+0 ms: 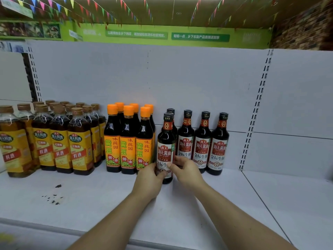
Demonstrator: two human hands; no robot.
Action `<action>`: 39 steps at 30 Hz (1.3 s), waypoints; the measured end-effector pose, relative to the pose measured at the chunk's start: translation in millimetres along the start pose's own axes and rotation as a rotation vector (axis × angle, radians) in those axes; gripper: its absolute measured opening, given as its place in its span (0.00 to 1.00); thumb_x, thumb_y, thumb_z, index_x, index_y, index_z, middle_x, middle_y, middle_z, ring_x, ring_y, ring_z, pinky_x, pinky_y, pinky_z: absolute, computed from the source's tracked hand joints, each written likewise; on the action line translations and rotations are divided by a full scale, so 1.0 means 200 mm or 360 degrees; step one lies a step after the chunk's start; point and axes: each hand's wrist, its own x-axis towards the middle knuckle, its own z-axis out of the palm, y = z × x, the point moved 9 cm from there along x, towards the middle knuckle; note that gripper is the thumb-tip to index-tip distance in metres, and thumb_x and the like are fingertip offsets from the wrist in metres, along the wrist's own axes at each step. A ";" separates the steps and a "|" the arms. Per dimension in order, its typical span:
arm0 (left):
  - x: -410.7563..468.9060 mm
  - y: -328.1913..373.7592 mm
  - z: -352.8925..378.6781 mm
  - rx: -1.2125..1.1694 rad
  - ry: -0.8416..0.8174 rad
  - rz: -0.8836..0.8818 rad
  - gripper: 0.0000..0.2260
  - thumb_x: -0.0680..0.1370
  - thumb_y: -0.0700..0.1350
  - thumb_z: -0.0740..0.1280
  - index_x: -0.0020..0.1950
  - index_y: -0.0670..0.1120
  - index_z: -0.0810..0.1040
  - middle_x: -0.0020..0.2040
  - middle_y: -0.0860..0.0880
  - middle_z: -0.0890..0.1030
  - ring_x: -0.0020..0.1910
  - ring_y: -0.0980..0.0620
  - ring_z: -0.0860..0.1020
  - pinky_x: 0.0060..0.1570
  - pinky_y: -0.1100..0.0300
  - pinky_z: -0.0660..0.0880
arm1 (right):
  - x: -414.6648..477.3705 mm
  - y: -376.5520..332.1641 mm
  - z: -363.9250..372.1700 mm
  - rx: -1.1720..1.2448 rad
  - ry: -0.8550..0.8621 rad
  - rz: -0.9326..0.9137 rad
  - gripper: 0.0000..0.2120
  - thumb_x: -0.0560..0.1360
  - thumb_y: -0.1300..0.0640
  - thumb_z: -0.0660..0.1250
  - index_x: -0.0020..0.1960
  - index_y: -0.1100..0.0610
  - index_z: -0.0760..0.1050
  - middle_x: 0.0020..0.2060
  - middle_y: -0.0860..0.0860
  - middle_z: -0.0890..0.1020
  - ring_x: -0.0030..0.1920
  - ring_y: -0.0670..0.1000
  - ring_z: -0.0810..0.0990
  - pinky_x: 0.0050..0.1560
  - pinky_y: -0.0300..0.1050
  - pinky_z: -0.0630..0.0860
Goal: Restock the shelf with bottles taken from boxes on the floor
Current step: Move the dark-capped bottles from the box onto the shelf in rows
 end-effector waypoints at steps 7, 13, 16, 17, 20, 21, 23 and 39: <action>0.03 -0.01 0.01 0.0010 0.0048 -0.0014 0.16 0.78 0.50 0.73 0.65 0.48 0.81 0.58 0.51 0.85 0.58 0.50 0.82 0.59 0.52 0.79 | 0.04 0.02 0.00 -0.0039 -0.0054 -0.0020 0.18 0.81 0.50 0.69 0.70 0.50 0.78 0.58 0.43 0.85 0.60 0.42 0.82 0.64 0.46 0.79; 0.05 -0.01 0.02 0.0041 0.0068 -0.0006 0.16 0.79 0.49 0.73 0.65 0.47 0.81 0.58 0.51 0.85 0.57 0.50 0.82 0.56 0.55 0.77 | 0.05 0.03 0.01 -0.0033 -0.0063 -0.0019 0.18 0.82 0.51 0.68 0.70 0.51 0.77 0.58 0.43 0.85 0.60 0.42 0.82 0.65 0.47 0.78; 0.05 -0.01 0.03 0.0037 0.0063 -0.0012 0.16 0.79 0.49 0.72 0.66 0.47 0.81 0.59 0.51 0.85 0.58 0.50 0.82 0.58 0.54 0.78 | 0.06 0.03 0.01 -0.0034 -0.0058 -0.0004 0.17 0.82 0.51 0.68 0.70 0.51 0.77 0.59 0.43 0.85 0.60 0.43 0.82 0.66 0.47 0.78; 0.05 -0.01 0.03 0.0037 0.0063 -0.0014 0.16 0.79 0.49 0.72 0.66 0.47 0.81 0.59 0.51 0.85 0.58 0.50 0.82 0.58 0.53 0.78 | 0.06 0.03 0.01 -0.0045 -0.0054 0.0001 0.18 0.82 0.51 0.68 0.70 0.51 0.77 0.59 0.43 0.84 0.61 0.43 0.82 0.66 0.47 0.78; 0.06 -0.01 0.03 0.0033 0.0064 -0.0021 0.16 0.79 0.50 0.72 0.66 0.48 0.80 0.59 0.51 0.85 0.58 0.50 0.82 0.59 0.52 0.78 | 0.07 0.04 0.01 -0.0075 -0.0045 0.0001 0.18 0.82 0.49 0.68 0.71 0.51 0.77 0.59 0.43 0.85 0.61 0.43 0.82 0.66 0.50 0.78; 0.06 -0.01 0.03 0.0028 0.0062 -0.0026 0.16 0.79 0.50 0.72 0.66 0.48 0.80 0.59 0.51 0.85 0.58 0.49 0.81 0.59 0.51 0.78 | 0.07 0.04 0.02 -0.0087 -0.0042 0.0000 0.18 0.81 0.49 0.68 0.70 0.51 0.77 0.59 0.43 0.85 0.60 0.43 0.82 0.66 0.50 0.78; 0.06 -0.01 0.03 0.0026 0.0056 -0.0029 0.16 0.79 0.50 0.72 0.66 0.48 0.80 0.59 0.51 0.85 0.58 0.49 0.81 0.60 0.50 0.78 | 0.07 0.04 0.02 -0.0092 -0.0025 0.0009 0.19 0.81 0.48 0.67 0.70 0.50 0.77 0.59 0.43 0.85 0.61 0.44 0.82 0.66 0.51 0.78; 0.07 -0.02 0.05 0.0013 0.0005 -0.0096 0.17 0.79 0.49 0.72 0.67 0.46 0.79 0.61 0.50 0.84 0.60 0.48 0.81 0.60 0.52 0.77 | 0.04 0.01 0.01 -0.0103 -0.0003 0.0060 0.17 0.82 0.51 0.67 0.70 0.51 0.76 0.61 0.45 0.84 0.61 0.46 0.81 0.64 0.45 0.76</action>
